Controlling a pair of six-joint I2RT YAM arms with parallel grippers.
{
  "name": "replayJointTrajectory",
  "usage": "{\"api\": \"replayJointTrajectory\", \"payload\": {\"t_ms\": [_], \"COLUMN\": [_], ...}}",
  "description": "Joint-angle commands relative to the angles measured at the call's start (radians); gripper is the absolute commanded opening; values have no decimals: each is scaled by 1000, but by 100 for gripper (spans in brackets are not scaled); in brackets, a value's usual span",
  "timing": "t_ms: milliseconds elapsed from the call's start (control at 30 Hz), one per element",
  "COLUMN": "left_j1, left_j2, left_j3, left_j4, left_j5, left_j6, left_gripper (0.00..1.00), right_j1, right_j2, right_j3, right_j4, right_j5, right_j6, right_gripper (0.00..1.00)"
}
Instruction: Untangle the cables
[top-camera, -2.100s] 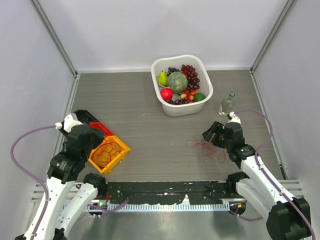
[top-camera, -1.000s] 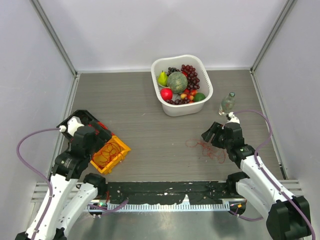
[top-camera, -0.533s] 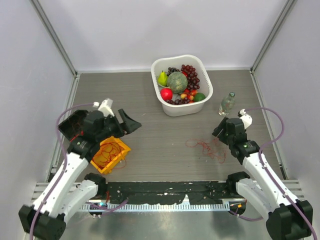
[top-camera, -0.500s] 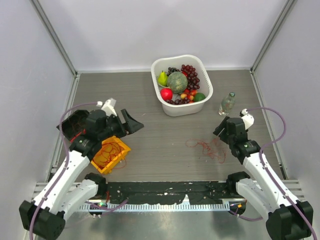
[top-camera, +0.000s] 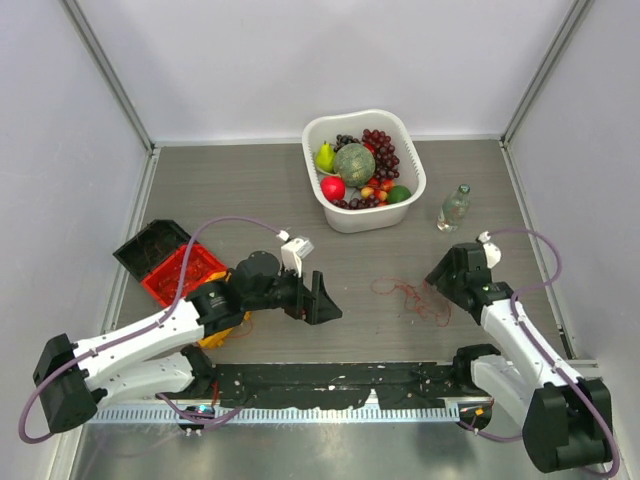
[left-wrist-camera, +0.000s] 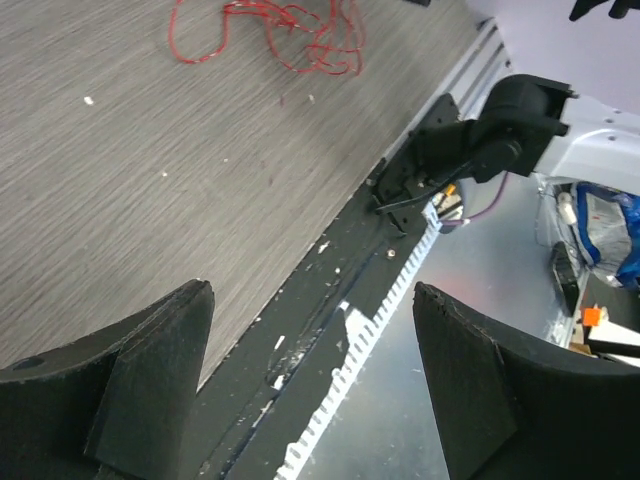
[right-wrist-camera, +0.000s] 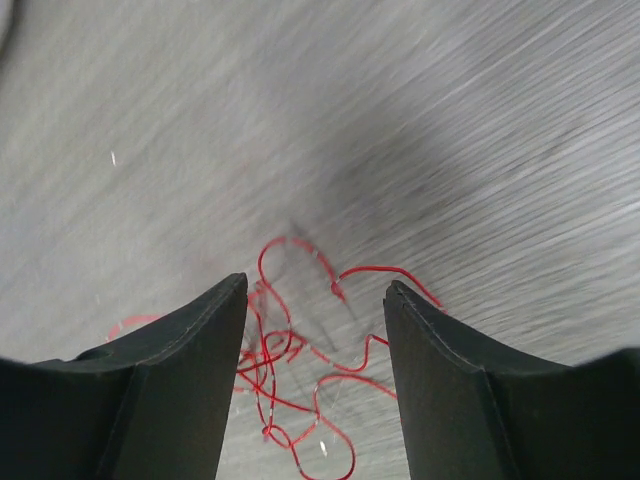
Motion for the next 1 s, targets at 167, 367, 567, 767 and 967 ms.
{"api": "replayJointTrajectory", "payload": {"t_ms": [167,367,567,767,967], "left_j1": [-8,-8,-7,-19,-36], "left_j2": [-61,-31,119,328,429], "left_j3": [-10,-33,26,74,60], "left_j4": [57,39,-119,-152,-104], "left_j5": [-106,-184,-402,-443,-390], "left_j6": [50,46,7,3,-16], "left_gripper": [85,84,73,71,65], "right_j1": [336,599,599,599,599], "right_j2": [129,261,106,16,32], "right_j3": [-40,84,82,36,-5], "right_j4": [287,322,80,8,11], "right_j5": [-190,-145,56,52,58], "right_j6": [98,80,64,110,104], "right_gripper": [60,56,68,67,62]}}
